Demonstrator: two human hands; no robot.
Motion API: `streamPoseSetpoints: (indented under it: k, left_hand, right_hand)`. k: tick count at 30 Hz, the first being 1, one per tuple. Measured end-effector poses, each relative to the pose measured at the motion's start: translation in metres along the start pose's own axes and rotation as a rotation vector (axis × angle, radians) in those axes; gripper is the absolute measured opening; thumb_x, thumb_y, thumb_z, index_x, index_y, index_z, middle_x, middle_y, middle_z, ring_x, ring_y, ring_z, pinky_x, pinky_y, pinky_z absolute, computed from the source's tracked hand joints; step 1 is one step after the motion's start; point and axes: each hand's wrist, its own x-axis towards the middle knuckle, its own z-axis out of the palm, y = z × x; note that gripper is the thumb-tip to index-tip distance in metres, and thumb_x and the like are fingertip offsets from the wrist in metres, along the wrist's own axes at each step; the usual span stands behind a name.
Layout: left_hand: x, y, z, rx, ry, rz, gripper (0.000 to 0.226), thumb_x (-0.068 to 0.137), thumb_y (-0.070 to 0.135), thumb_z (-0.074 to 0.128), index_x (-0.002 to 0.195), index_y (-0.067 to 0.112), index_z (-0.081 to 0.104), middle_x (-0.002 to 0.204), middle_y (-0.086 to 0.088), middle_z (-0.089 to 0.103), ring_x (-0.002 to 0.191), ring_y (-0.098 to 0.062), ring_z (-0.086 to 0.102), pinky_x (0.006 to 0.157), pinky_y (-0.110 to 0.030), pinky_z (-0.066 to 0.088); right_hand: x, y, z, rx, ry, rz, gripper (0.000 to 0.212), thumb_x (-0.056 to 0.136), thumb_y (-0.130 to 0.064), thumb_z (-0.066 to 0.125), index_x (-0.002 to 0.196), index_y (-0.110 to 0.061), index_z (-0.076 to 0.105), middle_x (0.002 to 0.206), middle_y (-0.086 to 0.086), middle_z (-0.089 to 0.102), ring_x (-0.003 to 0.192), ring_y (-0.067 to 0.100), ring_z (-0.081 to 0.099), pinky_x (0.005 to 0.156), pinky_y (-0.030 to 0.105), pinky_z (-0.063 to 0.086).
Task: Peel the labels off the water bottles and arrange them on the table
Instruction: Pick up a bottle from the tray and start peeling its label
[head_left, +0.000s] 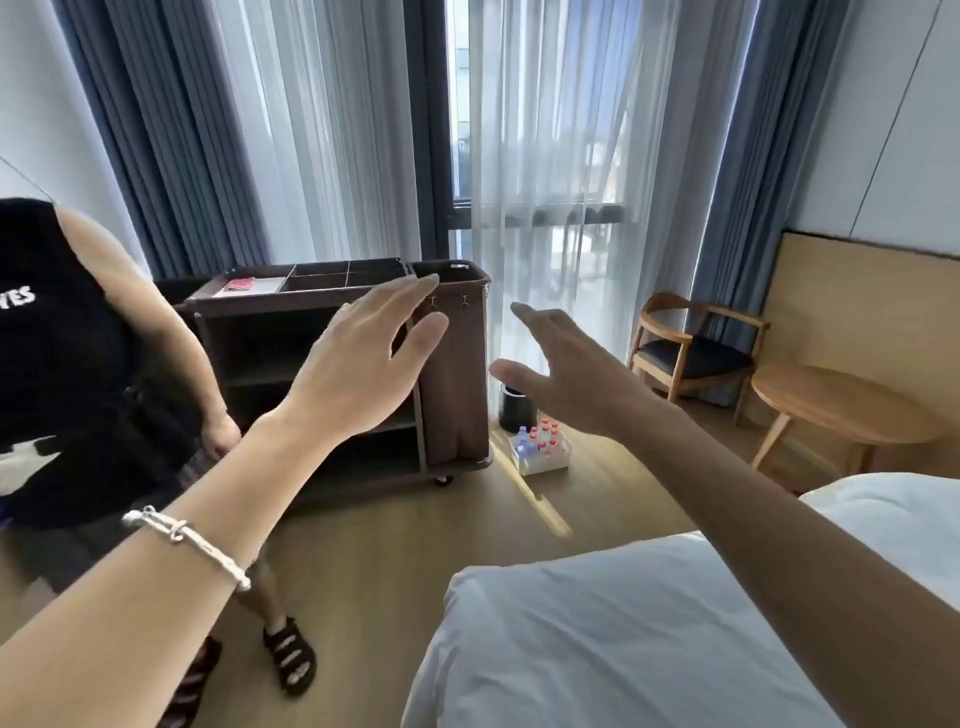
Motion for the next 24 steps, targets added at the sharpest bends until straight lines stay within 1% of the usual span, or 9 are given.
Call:
streamPoseSetpoints:
  k: [1, 3, 6, 9, 12, 14, 17, 20, 24]
  left_hand:
    - [0.001, -0.01, 0.001, -0.006, 0.004, -0.013, 0.064, 0.092, 0.062, 0.024, 0.15, 0.035, 0.035, 0.156, 0.011, 0.036, 0.144, -0.013, 0.031, 0.12, -0.042, 0.023]
    - [0.003, -0.037, 0.008, 0.003, 0.002, -0.036, 0.064, 0.092, 0.06, 0.025, 0.15, 0.034, 0.036, 0.155, 0.01, 0.036, 0.144, -0.011, 0.031, 0.12, -0.047, 0.023]
    - [0.01, -0.089, 0.022, -0.034, -0.011, -0.074, 0.066, 0.092, 0.063, 0.026, 0.149, 0.032, 0.037, 0.155, 0.009, 0.037, 0.144, -0.01, 0.031, 0.119, -0.049, 0.023]
    - [0.031, -0.153, 0.039, -0.067, -0.008, -0.093, 0.076, 0.087, 0.071, 0.022, 0.149, 0.031, 0.038, 0.155, 0.007, 0.038, 0.144, -0.01, 0.032, 0.118, -0.049, 0.026]
    - [0.061, -0.219, 0.056, -0.077, -0.042, -0.113, 0.077, 0.086, 0.071, 0.02, 0.15, 0.032, 0.036, 0.155, 0.007, 0.038, 0.144, -0.011, 0.032, 0.117, -0.051, 0.027]
    - [0.085, -0.263, 0.061, -0.071, -0.085, -0.13, 0.076, 0.086, 0.071, 0.02, 0.15, 0.032, 0.035, 0.156, 0.006, 0.037, 0.144, -0.011, 0.031, 0.118, -0.05, 0.027]
    - [0.13, -0.32, 0.066, -0.072, -0.143, -0.132, 0.077, 0.086, 0.071, 0.02, 0.151, 0.032, 0.034, 0.156, 0.006, 0.037, 0.145, -0.011, 0.031, 0.119, -0.045, 0.027]
    - [0.178, -0.359, 0.077, -0.106, -0.19, -0.124, 0.078, 0.085, 0.073, 0.02, 0.151, 0.034, 0.033, 0.157, 0.008, 0.035, 0.146, -0.011, 0.028, 0.119, -0.042, 0.028]
    - [0.234, -0.384, 0.11, -0.162, -0.27, -0.058, 0.075, 0.086, 0.075, 0.021, 0.151, 0.039, 0.031, 0.157, 0.011, 0.034, 0.145, -0.013, 0.029, 0.116, -0.046, 0.032]
  right_hand:
    - [0.01, -0.002, 0.01, 0.0, -0.014, -0.003, 0.075, 0.096, -0.056, 0.047, 0.156, -0.025, 0.015, 0.161, -0.001, 0.023, 0.144, 0.017, 0.03, 0.105, 0.032, 0.033]
    - [0.031, -0.002, 0.03, -0.001, -0.019, -0.008, 0.075, 0.096, -0.056, 0.047, 0.156, -0.025, 0.016, 0.16, -0.001, 0.024, 0.143, 0.016, 0.031, 0.1, 0.027, 0.031]
    - [0.069, -0.002, 0.067, 0.007, -0.06, -0.018, 0.074, 0.096, -0.055, 0.047, 0.156, -0.024, 0.017, 0.158, -0.001, 0.027, 0.14, 0.015, 0.033, 0.096, 0.024, 0.028]
    - [0.117, 0.006, 0.109, 0.005, -0.068, -0.032, 0.075, 0.096, -0.054, 0.048, 0.156, -0.022, 0.017, 0.157, -0.001, 0.028, 0.14, 0.014, 0.032, 0.097, 0.026, 0.03]
    - [0.175, 0.013, 0.154, 0.017, -0.112, 0.009, 0.074, 0.096, -0.054, 0.048, 0.156, -0.023, 0.017, 0.156, -0.002, 0.028, 0.141, 0.014, 0.031, 0.102, 0.029, 0.031]
    - [0.218, 0.016, 0.181, 0.017, -0.152, 0.044, 0.074, 0.097, -0.054, 0.048, 0.156, -0.023, 0.018, 0.156, -0.001, 0.029, 0.139, 0.015, 0.034, 0.102, 0.029, 0.032]
    - [0.277, 0.022, 0.212, 0.018, -0.154, 0.101, 0.073, 0.097, -0.054, 0.047, 0.156, -0.022, 0.018, 0.155, 0.0, 0.03, 0.132, 0.018, 0.042, 0.101, 0.03, 0.036]
    - [0.321, 0.034, 0.229, 0.014, -0.172, 0.165, 0.072, 0.098, -0.054, 0.046, 0.157, -0.025, 0.017, 0.155, -0.004, 0.028, 0.133, 0.016, 0.04, 0.096, 0.026, 0.032]
    - [0.37, 0.063, 0.233, 0.031, -0.113, 0.226, 0.072, 0.098, -0.052, 0.048, 0.156, -0.023, 0.018, 0.157, -0.002, 0.028, 0.138, 0.015, 0.037, 0.099, 0.025, 0.029]
